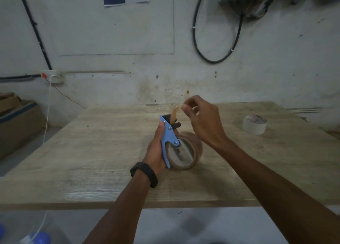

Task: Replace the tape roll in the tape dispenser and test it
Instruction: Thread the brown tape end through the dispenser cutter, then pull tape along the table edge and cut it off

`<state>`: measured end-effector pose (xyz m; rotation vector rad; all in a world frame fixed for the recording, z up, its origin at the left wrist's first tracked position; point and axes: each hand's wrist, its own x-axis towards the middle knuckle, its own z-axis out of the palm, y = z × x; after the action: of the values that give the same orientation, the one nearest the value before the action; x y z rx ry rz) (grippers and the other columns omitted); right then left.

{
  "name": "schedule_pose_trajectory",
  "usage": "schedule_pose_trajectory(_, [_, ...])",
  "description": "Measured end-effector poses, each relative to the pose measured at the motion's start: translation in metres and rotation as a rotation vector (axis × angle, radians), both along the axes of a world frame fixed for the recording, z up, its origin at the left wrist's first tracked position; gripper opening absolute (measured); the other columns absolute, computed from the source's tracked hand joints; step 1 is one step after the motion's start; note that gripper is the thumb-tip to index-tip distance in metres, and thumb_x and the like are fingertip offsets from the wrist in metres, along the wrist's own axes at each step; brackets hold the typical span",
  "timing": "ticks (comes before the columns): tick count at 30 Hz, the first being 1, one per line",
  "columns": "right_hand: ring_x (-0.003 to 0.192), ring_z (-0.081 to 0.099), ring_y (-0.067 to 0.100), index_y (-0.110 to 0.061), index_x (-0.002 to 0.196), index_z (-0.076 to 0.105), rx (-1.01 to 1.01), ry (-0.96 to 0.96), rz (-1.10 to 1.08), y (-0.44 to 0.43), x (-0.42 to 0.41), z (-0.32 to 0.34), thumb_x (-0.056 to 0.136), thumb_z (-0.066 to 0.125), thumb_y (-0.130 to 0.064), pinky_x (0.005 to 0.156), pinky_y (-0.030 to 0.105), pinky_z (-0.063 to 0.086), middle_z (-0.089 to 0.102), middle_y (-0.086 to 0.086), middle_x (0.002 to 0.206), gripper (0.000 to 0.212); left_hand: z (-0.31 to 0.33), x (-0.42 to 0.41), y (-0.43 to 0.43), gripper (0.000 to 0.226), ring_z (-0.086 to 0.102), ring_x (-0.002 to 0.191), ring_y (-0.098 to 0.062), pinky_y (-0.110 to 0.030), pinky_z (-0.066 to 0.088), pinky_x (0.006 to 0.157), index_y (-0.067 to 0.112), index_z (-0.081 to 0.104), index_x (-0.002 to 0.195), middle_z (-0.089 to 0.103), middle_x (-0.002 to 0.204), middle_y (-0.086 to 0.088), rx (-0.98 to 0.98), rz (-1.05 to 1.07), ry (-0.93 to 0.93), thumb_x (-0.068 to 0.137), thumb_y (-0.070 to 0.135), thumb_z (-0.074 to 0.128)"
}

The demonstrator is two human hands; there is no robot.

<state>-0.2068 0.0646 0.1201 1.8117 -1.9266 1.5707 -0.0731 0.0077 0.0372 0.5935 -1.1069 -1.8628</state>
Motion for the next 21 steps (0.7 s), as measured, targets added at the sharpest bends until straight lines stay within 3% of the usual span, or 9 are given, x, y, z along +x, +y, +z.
schedule_pose_trajectory(3, [0.078,0.051,0.009,-0.017,0.096,0.061,-0.15,0.177,-0.024,0.022,0.01,-0.019,0.097,0.057,-0.024,0.074,0.026,0.044,0.059,-0.008,0.087,0.009,0.01,-0.002,-0.001,0.058,0.061,0.123,-0.031,-0.048,0.049,0.104,0.013,0.062,0.128,0.06,0.138,-0.018,0.07,0.075,-0.008,0.091,0.057,0.054])
schedule_pose_trajectory(6, [0.078,0.05,0.015,-0.012,0.091,0.064,-0.046,0.273,-0.039,0.036,0.021,-0.041,0.091,0.058,-0.026,0.075,0.031,0.043,0.065,0.001,0.086,0.015,0.026,-0.005,0.003,0.055,0.071,0.105,-0.029,-0.044,0.055,0.095,0.014,0.063,0.124,0.073,0.117,-0.013,0.078,0.128,-0.059,0.088,0.055,0.059])
schedule_pose_trajectory(9, [0.097,0.059,0.018,-0.011,0.113,0.066,0.161,0.179,-0.051,0.039,0.03,-0.06,0.09,0.067,-0.039,0.082,0.027,0.044,0.069,0.003,0.111,0.037,0.034,-0.009,0.009,0.064,0.073,0.101,-0.034,-0.049,0.056,0.094,0.017,0.069,0.112,0.077,0.108,-0.012,0.057,0.209,-0.087,0.067,0.061,0.075])
schedule_pose_trajectory(12, [0.083,0.06,0.008,-0.014,0.106,0.066,0.152,0.07,-0.012,0.035,0.035,-0.064,0.087,0.071,-0.043,0.068,0.012,0.045,0.065,-0.005,0.096,0.035,0.04,-0.012,0.021,0.072,0.073,0.1,-0.034,-0.048,0.057,0.094,0.014,0.071,0.111,0.077,0.109,-0.013,0.052,0.207,-0.107,0.057,0.061,0.084])
schedule_pose_trajectory(15, [0.078,0.063,0.006,-0.013,0.102,0.066,0.184,-0.083,0.05,0.032,0.037,-0.061,0.093,0.068,-0.037,0.065,0.012,0.046,0.064,-0.007,0.088,0.026,0.044,-0.016,0.031,0.059,0.075,0.089,-0.03,-0.045,0.059,0.084,0.015,0.074,0.097,0.078,0.1,-0.012,-0.014,0.248,-0.223,0.061,0.062,0.081])
schedule_pose_trajectory(18, [0.064,0.054,0.005,-0.02,0.075,0.055,0.18,-0.125,0.038,0.039,0.029,-0.061,0.094,0.067,-0.036,0.053,0.014,0.039,0.055,-0.007,0.072,0.027,0.054,-0.007,0.025,0.055,0.073,0.087,-0.024,-0.046,0.059,0.087,0.026,0.076,0.088,0.078,0.093,-0.002,-0.134,0.399,-0.387,0.073,0.076,0.061])
schedule_pose_trajectory(19, [0.063,0.057,0.008,-0.018,0.074,0.057,0.182,-0.162,0.049,0.041,0.025,-0.061,0.092,0.07,-0.036,0.052,0.015,0.038,0.059,-0.004,0.073,0.029,0.059,-0.001,0.017,0.059,0.073,0.09,-0.025,-0.046,0.058,0.089,0.024,0.078,0.091,0.078,0.094,-0.003,-0.162,0.399,-0.405,0.076,0.077,0.057])
schedule_pose_trajectory(21, [0.073,0.068,0.015,-0.011,0.089,0.07,0.215,-0.265,0.118,0.047,0.019,-0.061,0.09,0.073,-0.037,0.058,0.022,0.05,0.071,0.003,0.085,0.025,0.078,0.011,0.002,0.06,0.071,0.095,-0.027,-0.044,0.057,0.088,0.014,0.076,0.104,0.077,0.101,-0.006,-0.128,0.246,-0.361,0.084,0.067,0.059])
